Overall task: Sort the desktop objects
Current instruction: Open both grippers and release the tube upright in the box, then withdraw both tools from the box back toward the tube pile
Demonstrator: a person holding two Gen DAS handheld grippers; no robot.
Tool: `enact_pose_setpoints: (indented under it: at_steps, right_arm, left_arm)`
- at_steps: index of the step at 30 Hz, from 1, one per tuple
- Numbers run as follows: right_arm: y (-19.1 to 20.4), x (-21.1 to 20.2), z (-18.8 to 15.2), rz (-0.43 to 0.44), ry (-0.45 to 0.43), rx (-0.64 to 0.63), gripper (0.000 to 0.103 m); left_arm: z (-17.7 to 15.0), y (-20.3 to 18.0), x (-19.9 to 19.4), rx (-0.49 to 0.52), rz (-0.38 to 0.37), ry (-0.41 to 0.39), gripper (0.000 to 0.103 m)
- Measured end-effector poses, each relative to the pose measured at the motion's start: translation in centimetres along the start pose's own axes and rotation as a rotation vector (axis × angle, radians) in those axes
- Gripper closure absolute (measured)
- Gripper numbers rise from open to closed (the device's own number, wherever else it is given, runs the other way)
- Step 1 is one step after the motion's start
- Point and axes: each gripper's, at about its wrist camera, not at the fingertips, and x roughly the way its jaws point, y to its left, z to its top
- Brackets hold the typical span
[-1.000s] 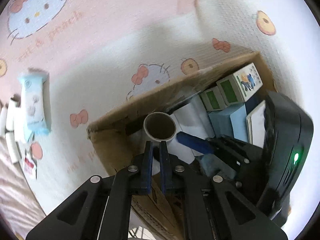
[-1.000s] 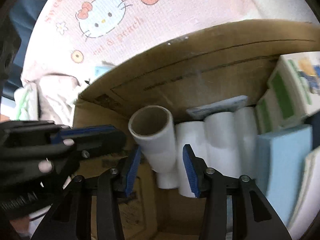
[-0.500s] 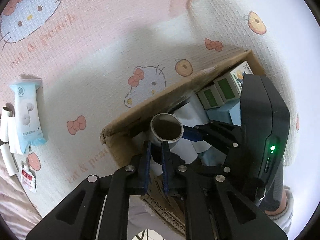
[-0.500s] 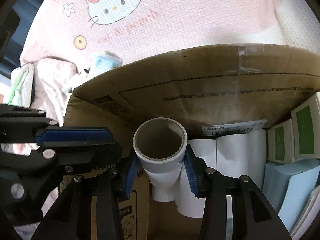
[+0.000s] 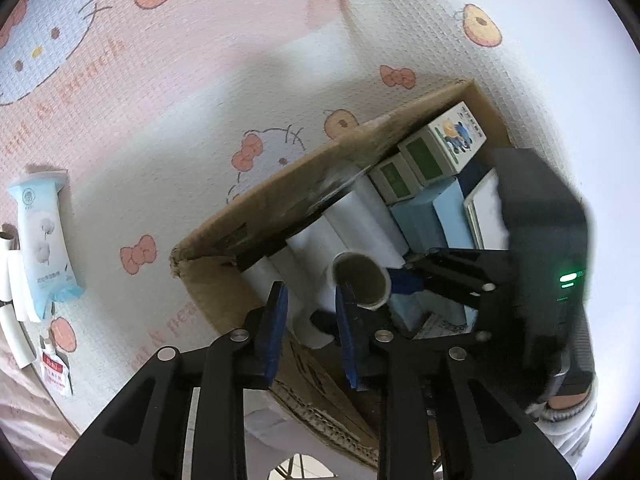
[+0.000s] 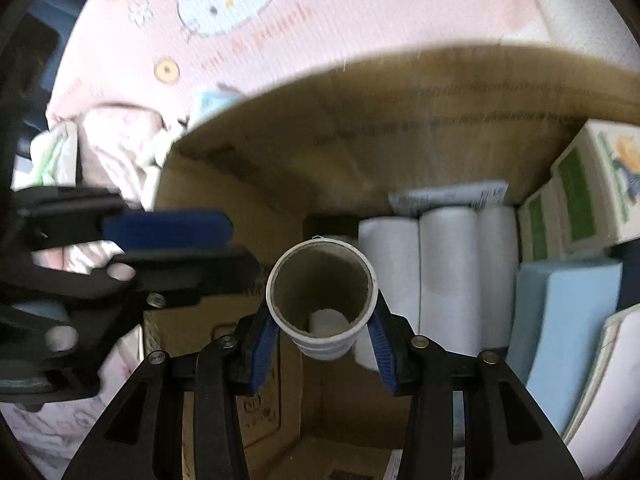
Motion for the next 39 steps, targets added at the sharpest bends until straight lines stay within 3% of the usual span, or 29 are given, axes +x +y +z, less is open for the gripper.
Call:
enact_pose_setpoints:
  at_steps: [8, 14, 20, 22, 24, 28, 33, 37, 39]
  right_arm:
    - [0.6, 2.7, 1.9, -0.027, 0.021, -0.003, 0.062]
    - [0.9, 2.6, 1.6, -0.032, 0.053, 0.021, 0.057]
    - [1.5, 1.0, 0.1, -0.171, 0.012, 0.013, 0.05]
    - [1.8, 0.3, -0.6, -0.241, -0.01, 0.023, 0.05]
    - [2.6, -0.6, -1.3, -0.301, -0.067, 0.011, 0.05]
    - [3.5, -1.9, -2.4, -0.293, -0.136, 0.037, 0.049]
    - [3.9, -3.4, -3.9, -0.283, -0.222, 0.111, 0.048]
    - [2.2, -6.0, -6.5, -0.226, -0.32, 0.156, 0.043]
    - [3.2, -6.7, -7.6, -0.245, -0.382, 0.15, 0.039]
  left_arm:
    - [0.1, 0.0, 0.4, 0.016, 0.018, 0.011, 0.071]
    - [0.1, -0.7, 0.3, 0.088, 0.016, 0.011, 0.061]
    - [-0.1, -1.7, 0.1, 0.131, 0.011, -0.003, 0.061]
    - [-0.3, -1.9, -0.3, 0.15, 0.017, -0.034, 0.068]
    - [-0.6, -2.1, -0.8, 0.178, 0.031, -0.071, 0.089]
    - [-1.3, -2.2, -1.6, 0.197, 0.008, -0.123, 0.093]
    - [-1.9, -1.9, -2.8, 0.22, -0.108, -0.201, 0.093]
    - [-3.7, -2.2, -3.9, 0.259, -0.081, -0.336, 0.083]
    - [-4.2, -2.2, -4.1, 0.267, -0.104, -0.373, 0.065]
